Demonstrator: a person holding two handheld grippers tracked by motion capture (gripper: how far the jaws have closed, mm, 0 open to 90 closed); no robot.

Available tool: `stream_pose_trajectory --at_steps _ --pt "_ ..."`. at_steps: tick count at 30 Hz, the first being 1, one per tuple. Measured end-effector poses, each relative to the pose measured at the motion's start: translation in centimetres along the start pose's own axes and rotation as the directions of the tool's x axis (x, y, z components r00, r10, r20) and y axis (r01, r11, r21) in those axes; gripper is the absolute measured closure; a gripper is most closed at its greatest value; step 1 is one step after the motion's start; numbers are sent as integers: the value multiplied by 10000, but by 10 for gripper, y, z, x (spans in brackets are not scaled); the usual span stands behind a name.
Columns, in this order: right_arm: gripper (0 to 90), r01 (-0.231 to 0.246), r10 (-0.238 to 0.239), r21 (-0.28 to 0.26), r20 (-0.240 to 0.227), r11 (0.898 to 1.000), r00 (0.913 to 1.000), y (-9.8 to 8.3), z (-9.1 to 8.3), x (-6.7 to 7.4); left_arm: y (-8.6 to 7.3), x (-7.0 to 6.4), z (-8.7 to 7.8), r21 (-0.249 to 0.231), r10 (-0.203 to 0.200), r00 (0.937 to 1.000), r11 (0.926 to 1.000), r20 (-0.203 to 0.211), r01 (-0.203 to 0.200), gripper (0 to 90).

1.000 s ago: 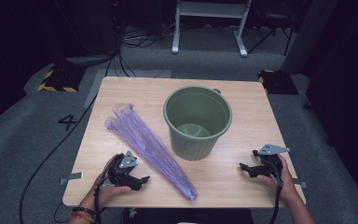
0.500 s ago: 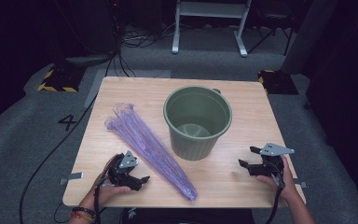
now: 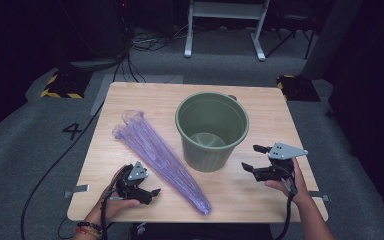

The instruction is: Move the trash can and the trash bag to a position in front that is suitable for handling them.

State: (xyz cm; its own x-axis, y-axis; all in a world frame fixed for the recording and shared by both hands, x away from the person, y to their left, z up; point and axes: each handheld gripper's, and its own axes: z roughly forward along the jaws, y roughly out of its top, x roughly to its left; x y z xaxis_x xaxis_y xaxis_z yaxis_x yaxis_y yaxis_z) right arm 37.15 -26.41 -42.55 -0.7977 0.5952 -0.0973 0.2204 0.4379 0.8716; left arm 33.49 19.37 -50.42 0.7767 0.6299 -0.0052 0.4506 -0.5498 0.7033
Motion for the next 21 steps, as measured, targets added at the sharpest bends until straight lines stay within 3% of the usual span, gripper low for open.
stream_pose_trajectory --at_steps 12,21 --pt "232 36 -28 -398 206 9992 9998 15 10 -3 0 0 0 1 -1 10000 10000 1 1 98" --pt "225 113 -103 -488 223 9987 9997 20 21 6 0 0 0 0 -2 10000 10000 3 2 98"
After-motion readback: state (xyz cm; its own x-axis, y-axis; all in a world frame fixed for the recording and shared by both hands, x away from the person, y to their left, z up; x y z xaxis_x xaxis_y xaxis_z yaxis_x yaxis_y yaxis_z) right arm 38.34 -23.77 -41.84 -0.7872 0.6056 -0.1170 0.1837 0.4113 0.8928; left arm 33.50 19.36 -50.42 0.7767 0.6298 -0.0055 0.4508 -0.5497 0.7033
